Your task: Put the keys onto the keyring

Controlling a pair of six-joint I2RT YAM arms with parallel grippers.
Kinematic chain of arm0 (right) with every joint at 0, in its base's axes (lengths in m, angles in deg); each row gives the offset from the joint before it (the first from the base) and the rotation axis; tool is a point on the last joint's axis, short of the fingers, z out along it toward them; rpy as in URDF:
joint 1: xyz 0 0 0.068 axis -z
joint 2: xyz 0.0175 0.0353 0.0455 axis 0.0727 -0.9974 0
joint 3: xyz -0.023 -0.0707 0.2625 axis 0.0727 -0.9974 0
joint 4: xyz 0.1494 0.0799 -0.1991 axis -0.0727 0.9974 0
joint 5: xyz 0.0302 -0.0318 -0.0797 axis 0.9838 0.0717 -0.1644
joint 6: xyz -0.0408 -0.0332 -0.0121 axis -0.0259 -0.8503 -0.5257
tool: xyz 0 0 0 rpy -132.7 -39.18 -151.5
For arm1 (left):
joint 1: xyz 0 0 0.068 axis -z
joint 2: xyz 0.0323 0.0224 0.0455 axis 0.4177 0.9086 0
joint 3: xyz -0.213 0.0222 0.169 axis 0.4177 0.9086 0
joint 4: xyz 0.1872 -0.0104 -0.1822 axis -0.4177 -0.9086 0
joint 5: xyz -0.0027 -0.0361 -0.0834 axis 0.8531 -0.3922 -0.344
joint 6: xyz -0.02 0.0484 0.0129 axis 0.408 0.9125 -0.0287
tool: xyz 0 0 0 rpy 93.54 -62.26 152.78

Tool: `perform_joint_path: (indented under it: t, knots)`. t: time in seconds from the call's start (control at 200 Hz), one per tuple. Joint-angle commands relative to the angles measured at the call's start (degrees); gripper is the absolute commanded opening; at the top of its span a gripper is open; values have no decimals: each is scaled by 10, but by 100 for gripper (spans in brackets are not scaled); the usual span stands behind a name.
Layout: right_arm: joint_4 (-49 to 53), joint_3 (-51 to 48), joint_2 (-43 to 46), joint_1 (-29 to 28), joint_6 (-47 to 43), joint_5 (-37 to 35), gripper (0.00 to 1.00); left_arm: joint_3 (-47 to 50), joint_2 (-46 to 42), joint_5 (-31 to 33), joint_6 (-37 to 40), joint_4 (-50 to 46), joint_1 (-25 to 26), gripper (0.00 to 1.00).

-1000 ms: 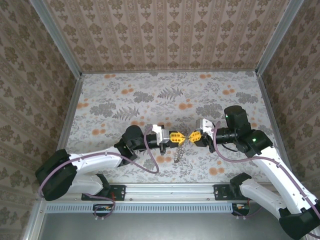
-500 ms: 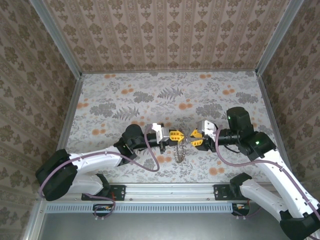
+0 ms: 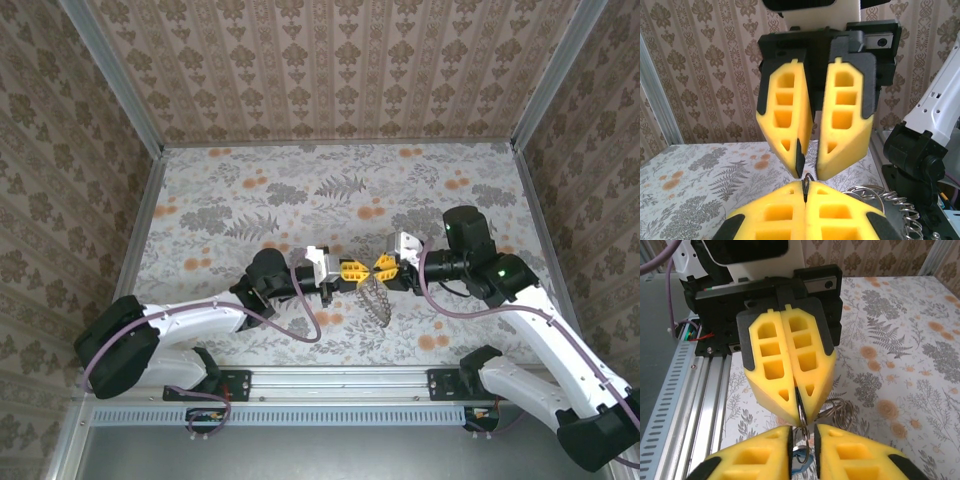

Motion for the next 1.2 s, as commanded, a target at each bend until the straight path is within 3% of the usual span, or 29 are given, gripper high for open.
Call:
perform_joint_path:
  t: [0.0,0.315,0.44,0.675,0.775,0.89,1.195]
  knots:
    - [-11,-7,-5,-3,4,-9,14,-17,5,-10,-15,58,-2,0]
    - [-11,-33,-10,-2,24,10,1,0,13,10,-33,123,-2,0]
    - [-11,-36,-19,-2,31,12,1,-2,26,4,-40,149,-2,0]
    - [13,-28,-29,8,40,-50,9,4,30,5,-43,173,-2,0]
    - [18,-26,-29,13,43,-40,10,4,31,4,-43,172,-2,0]
    - [18,-23,-24,16,45,-11,21,2,30,4,-42,173,-2,0]
    - [-29,-24,-21,17,53,26,32,-4,35,-2,-47,170,-2,0]
